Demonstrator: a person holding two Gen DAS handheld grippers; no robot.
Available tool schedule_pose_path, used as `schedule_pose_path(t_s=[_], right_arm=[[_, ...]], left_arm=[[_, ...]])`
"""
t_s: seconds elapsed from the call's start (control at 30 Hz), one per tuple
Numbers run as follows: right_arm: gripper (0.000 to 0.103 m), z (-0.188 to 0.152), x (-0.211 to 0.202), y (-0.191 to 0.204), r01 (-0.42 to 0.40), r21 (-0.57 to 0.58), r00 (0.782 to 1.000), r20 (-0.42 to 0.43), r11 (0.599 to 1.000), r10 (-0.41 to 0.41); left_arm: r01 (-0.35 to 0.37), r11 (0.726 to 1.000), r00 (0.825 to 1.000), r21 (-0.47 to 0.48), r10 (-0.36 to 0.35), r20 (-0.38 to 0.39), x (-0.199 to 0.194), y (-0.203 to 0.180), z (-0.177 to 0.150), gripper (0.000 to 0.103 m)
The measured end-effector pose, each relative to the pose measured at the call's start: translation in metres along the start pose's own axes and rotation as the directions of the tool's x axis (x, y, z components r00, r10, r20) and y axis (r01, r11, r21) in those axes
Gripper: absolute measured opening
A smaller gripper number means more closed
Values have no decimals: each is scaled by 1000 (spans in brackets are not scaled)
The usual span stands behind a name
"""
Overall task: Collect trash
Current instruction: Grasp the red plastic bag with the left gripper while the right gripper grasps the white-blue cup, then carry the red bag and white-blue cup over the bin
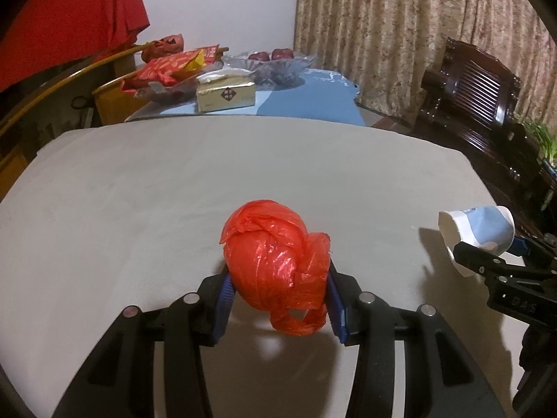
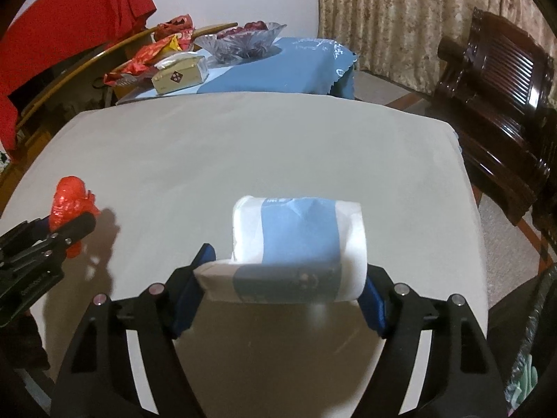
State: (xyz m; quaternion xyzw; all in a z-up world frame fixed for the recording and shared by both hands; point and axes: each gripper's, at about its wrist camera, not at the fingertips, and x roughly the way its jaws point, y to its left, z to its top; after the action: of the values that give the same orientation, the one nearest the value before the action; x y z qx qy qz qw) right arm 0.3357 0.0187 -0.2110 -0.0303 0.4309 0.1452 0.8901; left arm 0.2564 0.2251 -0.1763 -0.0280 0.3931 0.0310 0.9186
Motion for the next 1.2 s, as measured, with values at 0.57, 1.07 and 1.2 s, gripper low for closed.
schedule_pose_path(t_s=[0.57, 1.07, 1.2], right_arm=[[73, -17, -92, -11, -72, 3, 993, 90, 997, 71], [73, -33, -165, -25, -97, 17, 983, 157, 995, 93], [73, -36, -182, -29, -94, 11, 980, 176, 996, 90]], left_arm=[[41, 999, 998, 24, -42, 39, -65, -47, -11, 46], [65, 996, 993, 63, -71, 95, -119, -84, -14, 46], [75, 995, 991, 72, -83, 103, -129, -92, -17, 46]])
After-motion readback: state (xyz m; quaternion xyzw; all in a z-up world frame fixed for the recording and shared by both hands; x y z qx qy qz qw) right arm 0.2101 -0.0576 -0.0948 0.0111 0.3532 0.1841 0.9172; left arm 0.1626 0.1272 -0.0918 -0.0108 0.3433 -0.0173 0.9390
